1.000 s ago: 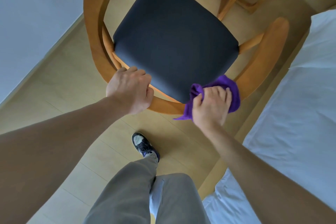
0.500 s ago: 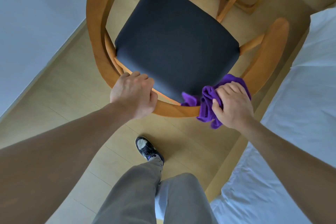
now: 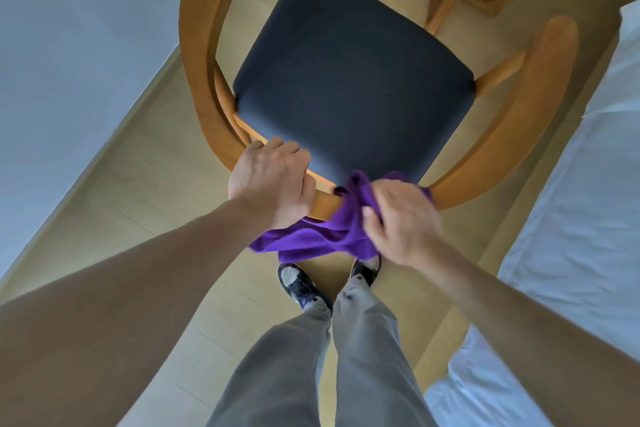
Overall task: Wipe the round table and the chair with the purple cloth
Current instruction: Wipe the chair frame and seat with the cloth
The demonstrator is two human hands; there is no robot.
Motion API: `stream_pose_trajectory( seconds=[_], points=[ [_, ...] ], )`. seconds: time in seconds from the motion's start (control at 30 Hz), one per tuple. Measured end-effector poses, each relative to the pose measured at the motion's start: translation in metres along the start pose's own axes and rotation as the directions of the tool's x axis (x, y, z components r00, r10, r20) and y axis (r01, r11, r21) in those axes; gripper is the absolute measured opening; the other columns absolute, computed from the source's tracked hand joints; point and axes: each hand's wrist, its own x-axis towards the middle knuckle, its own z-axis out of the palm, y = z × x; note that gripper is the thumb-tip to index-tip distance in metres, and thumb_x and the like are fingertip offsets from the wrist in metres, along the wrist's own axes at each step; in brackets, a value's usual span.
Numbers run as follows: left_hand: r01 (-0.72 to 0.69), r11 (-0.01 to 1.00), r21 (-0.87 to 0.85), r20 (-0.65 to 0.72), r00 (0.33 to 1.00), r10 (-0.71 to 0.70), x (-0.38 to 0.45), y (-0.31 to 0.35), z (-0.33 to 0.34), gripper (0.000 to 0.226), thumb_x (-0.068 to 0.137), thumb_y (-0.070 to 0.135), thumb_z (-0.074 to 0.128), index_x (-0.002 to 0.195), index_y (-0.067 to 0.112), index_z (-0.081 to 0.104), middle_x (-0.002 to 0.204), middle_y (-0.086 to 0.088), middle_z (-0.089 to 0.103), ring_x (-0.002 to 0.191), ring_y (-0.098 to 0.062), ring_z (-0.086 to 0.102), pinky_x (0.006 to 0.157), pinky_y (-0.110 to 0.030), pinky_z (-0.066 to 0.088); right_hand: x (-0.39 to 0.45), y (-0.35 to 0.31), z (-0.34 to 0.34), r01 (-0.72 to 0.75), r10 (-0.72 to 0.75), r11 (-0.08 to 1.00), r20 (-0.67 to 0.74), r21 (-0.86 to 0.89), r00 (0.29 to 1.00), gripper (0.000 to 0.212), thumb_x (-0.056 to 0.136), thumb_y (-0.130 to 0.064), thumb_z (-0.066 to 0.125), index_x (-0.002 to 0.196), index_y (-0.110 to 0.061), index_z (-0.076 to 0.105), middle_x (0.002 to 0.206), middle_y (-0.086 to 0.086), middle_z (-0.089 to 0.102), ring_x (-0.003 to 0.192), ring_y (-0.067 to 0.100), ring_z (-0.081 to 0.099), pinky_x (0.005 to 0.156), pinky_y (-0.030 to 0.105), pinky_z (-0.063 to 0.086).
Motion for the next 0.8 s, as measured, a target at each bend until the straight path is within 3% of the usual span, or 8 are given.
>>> stream_pose_trajectory(
  seconds=[0.1,0.17,0.27,0.37,0.47,0.6,0.7,0.8],
  points=[
    [0.013,1.0,0.003,0.007,1.0,-0.013,0.0,0.0,-0.001,0.032,0.081,0.036,0.019,0.068,0.018,0.043,0.071,0.001,0.051,0.072,-0.024,0.044,0.07,-0.037,0.037,0.001,0.039,-0.012,-0.061,0.079,0.984,0.103,-0.166,0.992,0.036,0.092,-0.036,0.038,0.079,-0.011,0.059,0.076,0.006,0.063,0.076,0.032,0.059,0.079,0.042,0.045],
    [0.014,1.0,0.006,0.017,1.0,-0.014,-0.001,-0.001,-0.001,0.033,0.08,0.037,0.017,0.068,0.019,0.041,0.07,0.002,0.049,0.072,-0.023,0.042,0.068,-0.036,0.034,0.004,0.023,-0.009,-0.181,0.191,0.968,0.037,-0.175,0.981,0.032,0.09,-0.033,0.039,0.076,-0.013,0.06,0.073,0.003,0.063,0.074,0.029,0.059,0.082,0.042,0.045],
    [0.019,1.0,-0.013,0.002,1.0,-0.019,-0.001,-0.002,-0.001,0.032,0.079,0.037,0.018,0.067,0.019,0.042,0.068,0.002,0.048,0.07,-0.023,0.041,0.066,-0.035,0.032,0.004,-0.022,0.006,-0.303,0.301,0.952,-0.056,-0.034,0.952,0.026,0.086,-0.027,0.039,0.08,-0.011,0.059,0.076,0.005,0.062,0.074,0.031,0.057,0.084,0.044,0.044],
    [0.009,0.998,-0.069,-0.05,0.999,-0.012,-0.003,-0.002,0.001,0.027,0.077,0.035,0.026,0.067,0.016,0.043,0.066,0.001,0.048,0.068,-0.027,0.046,0.064,-0.035,0.032,0.015,-0.074,0.017,-0.293,0.321,0.938,-0.148,0.183,0.935,0.018,0.082,-0.024,0.044,0.082,-0.01,0.054,0.078,0.007,0.056,0.074,0.032,0.05,0.076,0.044,0.042],
    [-0.058,0.981,-0.187,-0.122,0.992,0.035,-0.003,-0.005,-0.001,0.023,0.075,0.03,0.033,0.071,0.013,0.049,0.069,-0.002,0.049,0.069,-0.028,0.046,0.062,-0.035,0.033,0.027,-0.103,0.014,-0.282,0.328,0.929,-0.178,0.24,0.928,0.017,0.082,-0.026,0.044,0.082,-0.011,0.052,0.077,0.003,0.055,0.072,0.029,0.051,0.072,0.042,0.042],
    [-0.102,0.943,-0.318,-0.178,0.983,0.047,-0.012,-0.008,-0.005,0.033,0.072,0.024,0.04,0.093,0.009,0.06,0.093,-0.005,0.059,0.086,-0.029,0.05,0.077,-0.04,0.04,0.017,-0.065,-0.006,0.011,-0.032,0.93,0.05,0.368,0.998,0.029,0.095,-0.038,0.051,0.108,-0.012,0.056,0.101,-0.001,0.06,0.093,0.023,0.055,0.087,0.038,0.043],
    [0.055,0.913,-0.404,-0.244,0.956,-0.166,-0.04,0.001,0.003,0.04,0.073,0.017,0.045,0.107,0.003,0.062,0.115,-0.013,0.06,0.105,-0.035,0.053,0.094,-0.047,0.042,0.011,-0.011,-0.021,0.245,-0.327,0.924,0.279,0.292,0.903,0.065,0.089,-0.041,0.068,0.141,-0.01,0.047,0.133,-0.001,0.055,0.122,0.02,0.052,0.106,0.034,0.038],
    [0.207,0.836,-0.508,-0.25,0.893,-0.374,-0.074,0.023,0.013,0.048,0.075,0.008,0.049,0.122,-0.005,0.056,0.139,-0.021,0.05,0.13,-0.04,0.045,0.111,-0.055,0.034,0.023,0.007,-0.017,0.318,-0.372,0.922,0.283,0.22,0.884,0.057,0.089,-0.035,0.072,0.135,-0.007,0.052,0.118,0.003,0.062,0.103,0.026,0.059,0.09,0.035,0.047]
  ],
)
